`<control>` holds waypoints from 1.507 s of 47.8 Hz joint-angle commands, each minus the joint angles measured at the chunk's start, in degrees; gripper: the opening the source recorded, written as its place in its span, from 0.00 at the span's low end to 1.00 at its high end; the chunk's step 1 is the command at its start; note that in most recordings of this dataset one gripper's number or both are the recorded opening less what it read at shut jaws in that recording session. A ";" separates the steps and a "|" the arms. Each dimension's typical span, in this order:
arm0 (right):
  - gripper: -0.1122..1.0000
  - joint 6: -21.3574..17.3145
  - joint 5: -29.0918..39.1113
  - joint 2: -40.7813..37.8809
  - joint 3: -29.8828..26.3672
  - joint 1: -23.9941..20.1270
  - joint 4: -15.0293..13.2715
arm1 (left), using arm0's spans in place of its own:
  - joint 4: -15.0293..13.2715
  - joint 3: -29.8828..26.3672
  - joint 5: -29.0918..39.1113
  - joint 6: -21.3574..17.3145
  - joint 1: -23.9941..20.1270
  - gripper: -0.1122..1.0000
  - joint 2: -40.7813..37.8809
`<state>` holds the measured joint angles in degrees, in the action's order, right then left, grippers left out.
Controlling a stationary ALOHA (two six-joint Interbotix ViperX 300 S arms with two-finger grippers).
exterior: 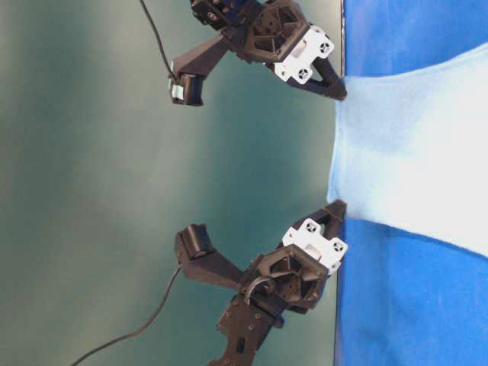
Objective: Fold the light blue towel.
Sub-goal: 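Fold the top half down onto the bottom half with both grippers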
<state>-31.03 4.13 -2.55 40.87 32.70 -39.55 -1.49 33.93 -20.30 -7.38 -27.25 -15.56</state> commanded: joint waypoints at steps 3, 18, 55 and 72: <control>0.14 0.00 0.00 3.96 -0.79 -0.79 -0.09 | 0.00 0.62 0.70 0.00 0.97 0.12 4.31; 0.14 -0.79 5.54 12.22 1.14 -7.47 0.26 | 0.00 4.92 0.79 -0.26 4.92 0.12 11.16; 0.14 -1.49 8.79 14.24 7.56 -27.69 11.95 | -0.35 11.69 2.64 1.85 25.84 0.12 12.22; 0.14 -5.19 -1.49 5.10 9.05 -30.50 14.59 | -0.35 11.25 1.67 3.69 29.27 0.12 7.29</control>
<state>-35.86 3.60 2.64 50.63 2.81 -25.40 -1.76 45.88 -17.93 -3.78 1.14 -8.26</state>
